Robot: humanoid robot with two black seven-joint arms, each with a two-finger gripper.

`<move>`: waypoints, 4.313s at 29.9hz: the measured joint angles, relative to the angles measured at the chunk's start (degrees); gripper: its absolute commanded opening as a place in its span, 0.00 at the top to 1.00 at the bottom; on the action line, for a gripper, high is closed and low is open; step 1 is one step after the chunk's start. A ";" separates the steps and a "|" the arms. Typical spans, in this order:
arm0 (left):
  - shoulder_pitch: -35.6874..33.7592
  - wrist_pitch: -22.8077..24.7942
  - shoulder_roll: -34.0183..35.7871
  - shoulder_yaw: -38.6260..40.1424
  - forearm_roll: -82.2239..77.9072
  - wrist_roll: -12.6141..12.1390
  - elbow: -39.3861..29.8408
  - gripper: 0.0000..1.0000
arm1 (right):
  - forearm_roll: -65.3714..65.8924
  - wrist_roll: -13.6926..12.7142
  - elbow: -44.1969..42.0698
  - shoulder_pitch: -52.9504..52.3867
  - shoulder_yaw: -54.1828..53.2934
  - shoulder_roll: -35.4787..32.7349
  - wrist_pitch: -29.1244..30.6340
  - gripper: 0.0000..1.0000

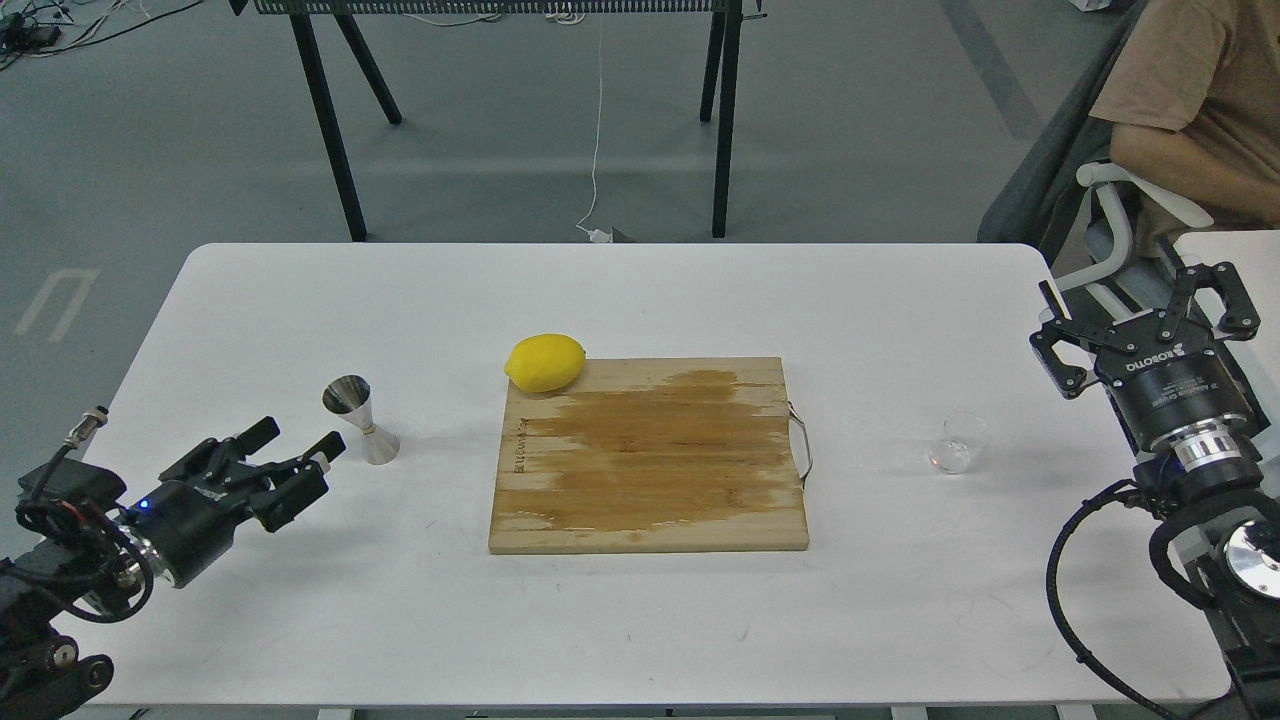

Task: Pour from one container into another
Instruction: 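Close the left gripper around the metal jigger and lift it, then carry the jigger onto the wooden board and lower it upright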

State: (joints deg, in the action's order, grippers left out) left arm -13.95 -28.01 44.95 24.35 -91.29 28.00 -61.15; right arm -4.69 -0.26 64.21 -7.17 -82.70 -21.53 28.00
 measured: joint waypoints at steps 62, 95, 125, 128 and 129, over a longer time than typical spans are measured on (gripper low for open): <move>-10.31 0.01 -23.27 -1.07 0.09 0.00 29.38 0.22 | -0.05 0.00 0.04 -0.03 -0.97 -0.89 0.00 0.01; -12.26 0.01 -24.63 -2.59 0.46 0.00 31.74 0.93 | -0.05 0.00 0.04 0.04 -1.23 -1.20 0.00 0.01; -22.69 0.01 -42.85 -11.05 -5.80 0.00 15.53 0.92 | 0.21 0.00 -2.95 -0.20 -0.92 -1.41 0.00 0.01; -22.52 0.01 -44.58 -13.03 -8.76 0.00 18.32 0.92 | 0.21 0.00 -2.95 -0.22 -0.94 -1.41 0.00 0.01; -22.52 0.01 -44.73 -13.24 -10.12 0.00 19.89 0.92 | 0.21 0.00 -2.95 -0.19 -1.02 -1.41 0.00 0.01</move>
State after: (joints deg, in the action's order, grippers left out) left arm -36.47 -28.00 0.22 11.11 -101.42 28.00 -41.26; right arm -4.48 -0.26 61.26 -7.37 -83.72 -22.93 28.00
